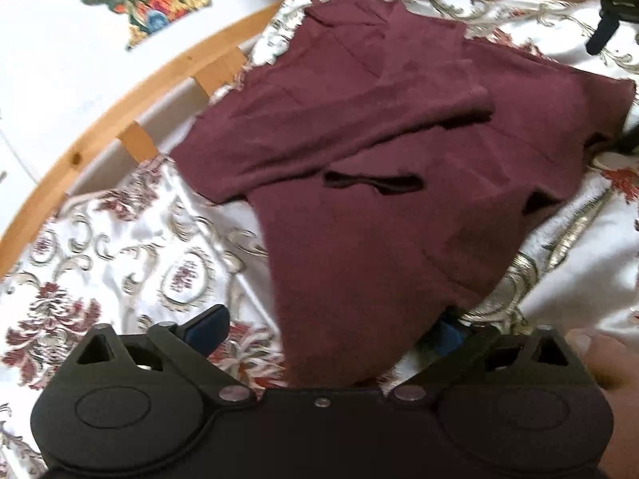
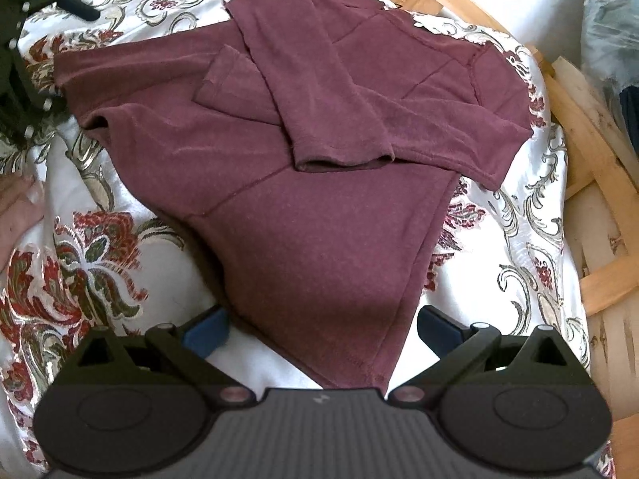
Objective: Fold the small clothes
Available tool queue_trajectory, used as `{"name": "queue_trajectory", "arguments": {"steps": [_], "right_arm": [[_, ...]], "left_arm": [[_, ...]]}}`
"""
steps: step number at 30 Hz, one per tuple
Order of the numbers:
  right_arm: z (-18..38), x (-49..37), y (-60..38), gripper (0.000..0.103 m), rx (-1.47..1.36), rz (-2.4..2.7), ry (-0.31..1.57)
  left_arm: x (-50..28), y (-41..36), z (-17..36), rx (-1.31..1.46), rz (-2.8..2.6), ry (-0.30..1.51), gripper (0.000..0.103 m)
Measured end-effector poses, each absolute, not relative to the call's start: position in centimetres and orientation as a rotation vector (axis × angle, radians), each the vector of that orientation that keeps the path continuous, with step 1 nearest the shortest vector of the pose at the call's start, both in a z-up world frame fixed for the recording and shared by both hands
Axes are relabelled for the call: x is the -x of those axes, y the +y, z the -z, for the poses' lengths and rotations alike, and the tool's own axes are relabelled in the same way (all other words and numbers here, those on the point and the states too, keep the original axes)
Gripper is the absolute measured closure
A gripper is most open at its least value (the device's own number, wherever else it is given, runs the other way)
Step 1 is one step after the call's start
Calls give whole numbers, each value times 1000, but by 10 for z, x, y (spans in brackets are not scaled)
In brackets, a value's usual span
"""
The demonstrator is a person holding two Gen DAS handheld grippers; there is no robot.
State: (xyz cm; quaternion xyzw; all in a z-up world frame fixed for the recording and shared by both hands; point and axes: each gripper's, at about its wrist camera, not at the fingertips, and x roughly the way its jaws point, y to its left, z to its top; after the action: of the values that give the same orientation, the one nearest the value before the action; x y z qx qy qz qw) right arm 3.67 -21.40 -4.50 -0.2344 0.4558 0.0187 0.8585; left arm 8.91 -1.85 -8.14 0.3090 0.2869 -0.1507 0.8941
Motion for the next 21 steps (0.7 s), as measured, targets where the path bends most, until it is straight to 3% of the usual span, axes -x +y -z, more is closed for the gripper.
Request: {"name": "queue_trajectory", "arguments": {"steps": [7, 13, 19, 21], "right_arm": [[51, -35, -201, 0, 591, -34, 927], [47, -30, -198, 0, 580, -94, 903], [49, -30, -194, 0, 602, -104, 908], [50, -31, -194, 0, 606, -103, 908]], "left_arm": [[-89, -16, 71, -645, 306, 519, 23], [-91, -19, 69, -630, 353, 525, 59], [-91, -22, 69, -621, 390, 536, 85], [-93, -24, 68, -616, 390, 541, 88]]}}
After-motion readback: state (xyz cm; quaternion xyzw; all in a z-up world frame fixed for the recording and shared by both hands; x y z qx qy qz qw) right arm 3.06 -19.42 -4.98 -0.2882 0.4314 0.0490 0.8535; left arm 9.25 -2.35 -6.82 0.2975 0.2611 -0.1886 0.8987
